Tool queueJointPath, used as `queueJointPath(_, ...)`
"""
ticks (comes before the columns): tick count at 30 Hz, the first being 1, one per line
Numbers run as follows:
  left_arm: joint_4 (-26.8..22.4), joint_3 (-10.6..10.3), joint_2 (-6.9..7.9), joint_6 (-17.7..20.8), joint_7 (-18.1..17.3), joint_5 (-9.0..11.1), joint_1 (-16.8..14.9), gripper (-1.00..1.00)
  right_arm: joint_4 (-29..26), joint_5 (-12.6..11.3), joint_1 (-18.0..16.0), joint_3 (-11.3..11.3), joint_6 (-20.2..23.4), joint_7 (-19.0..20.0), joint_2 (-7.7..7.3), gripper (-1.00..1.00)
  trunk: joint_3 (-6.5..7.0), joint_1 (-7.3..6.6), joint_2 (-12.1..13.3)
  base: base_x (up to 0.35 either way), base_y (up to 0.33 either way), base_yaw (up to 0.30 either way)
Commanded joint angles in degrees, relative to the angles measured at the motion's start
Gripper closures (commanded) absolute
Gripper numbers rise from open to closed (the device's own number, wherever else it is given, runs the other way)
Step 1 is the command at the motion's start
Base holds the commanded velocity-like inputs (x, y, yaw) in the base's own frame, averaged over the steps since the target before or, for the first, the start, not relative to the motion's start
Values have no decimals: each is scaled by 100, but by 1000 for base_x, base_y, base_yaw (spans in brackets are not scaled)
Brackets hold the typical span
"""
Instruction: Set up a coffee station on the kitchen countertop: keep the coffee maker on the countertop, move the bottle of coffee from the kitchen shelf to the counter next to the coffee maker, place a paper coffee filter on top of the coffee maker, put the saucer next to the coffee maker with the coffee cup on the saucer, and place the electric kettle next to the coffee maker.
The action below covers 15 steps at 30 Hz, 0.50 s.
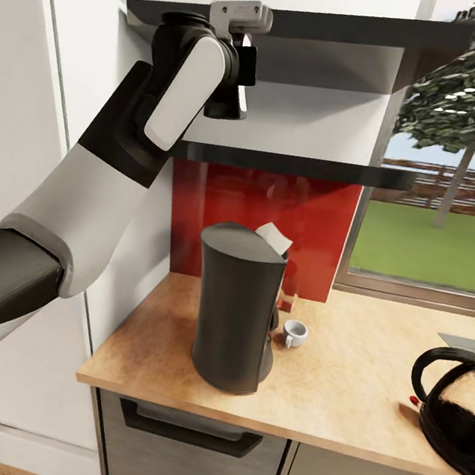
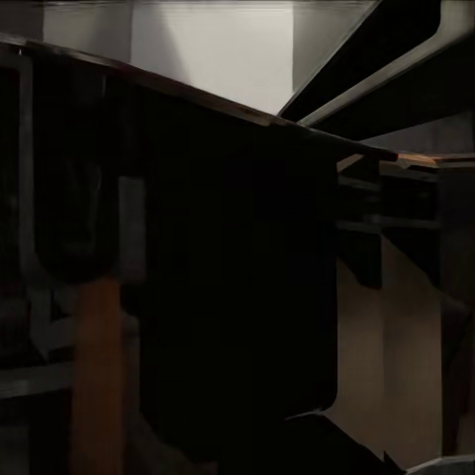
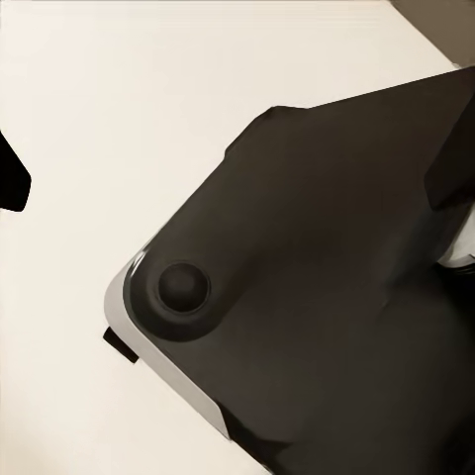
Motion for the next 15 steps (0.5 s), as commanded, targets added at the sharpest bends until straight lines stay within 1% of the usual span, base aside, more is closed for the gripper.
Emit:
queueJointPath(1, -2, -7, 0, 5, 57, 54, -7, 100, -5, 55, -2, -48, -17, 23, -1, -100, -9, -1, -7, -228, 0, 0)
queueJointPath(6, 6, -6, 0, 5, 57, 54, -7, 100, -5, 60, -2, -48, -17, 23, -1, -100, -9, -1, -7, -185, 0, 0)
queueJointPath(15, 11, -7, 0, 4, 55, 54, -7, 100, -5, 57, -2, -48, -17, 23, 0, -100, -9, -1, -7, -257, 0, 0)
